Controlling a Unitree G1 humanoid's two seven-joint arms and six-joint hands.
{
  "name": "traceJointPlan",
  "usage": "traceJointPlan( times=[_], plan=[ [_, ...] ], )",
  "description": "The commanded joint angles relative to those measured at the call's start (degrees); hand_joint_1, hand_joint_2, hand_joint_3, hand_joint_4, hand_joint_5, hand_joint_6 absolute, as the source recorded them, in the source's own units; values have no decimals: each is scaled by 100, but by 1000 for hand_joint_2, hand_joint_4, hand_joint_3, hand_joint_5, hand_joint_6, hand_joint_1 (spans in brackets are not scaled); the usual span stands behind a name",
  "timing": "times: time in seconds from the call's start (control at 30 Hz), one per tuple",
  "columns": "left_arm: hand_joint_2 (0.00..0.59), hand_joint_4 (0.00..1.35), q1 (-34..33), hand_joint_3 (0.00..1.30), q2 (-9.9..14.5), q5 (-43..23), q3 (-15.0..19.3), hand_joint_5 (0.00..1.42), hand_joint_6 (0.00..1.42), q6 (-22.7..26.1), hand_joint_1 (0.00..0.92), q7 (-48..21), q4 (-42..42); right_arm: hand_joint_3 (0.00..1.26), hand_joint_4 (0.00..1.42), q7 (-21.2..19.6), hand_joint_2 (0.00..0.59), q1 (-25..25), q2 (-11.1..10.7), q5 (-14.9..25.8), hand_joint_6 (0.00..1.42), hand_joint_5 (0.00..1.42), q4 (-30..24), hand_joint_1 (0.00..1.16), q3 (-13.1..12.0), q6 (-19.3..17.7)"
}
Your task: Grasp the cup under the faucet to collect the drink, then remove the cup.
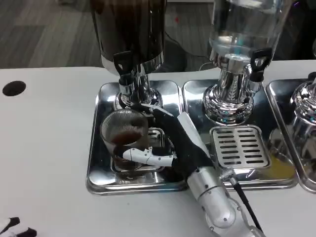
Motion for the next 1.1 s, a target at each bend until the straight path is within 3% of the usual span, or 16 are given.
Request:
traceJointPlan(
  times=[0.03, 0.37, 0.77, 1.1],
  plan=[
    [93, 116, -22, 291, 50, 20, -29, 180, 467, 71, 0, -121, 11, 246, 349, -54, 53, 26, 4, -63, 56, 282, -22, 769, 43, 8],
    [95, 120, -81, 303, 47, 5, -56, 181, 483, 126, 0, -183, 16, 217, 291, 78, 59, -34, 2, 31, 8, 236, 128, 691, 45, -65],
    [95, 120, -117, 304, 69, -16, -20, 186, 485, 169, 0, -252, -27, 225, 317, 2, 44, -24, -22, -17, 42, 287, 118, 765, 86, -88],
    [96, 125, -93, 312, 74, -49, -2, 191, 486, 171, 0, -262, 8, 289, 390, -137, 46, 48, 15, 5, 77, 332, 72, 757, 76, -115]
  ],
)
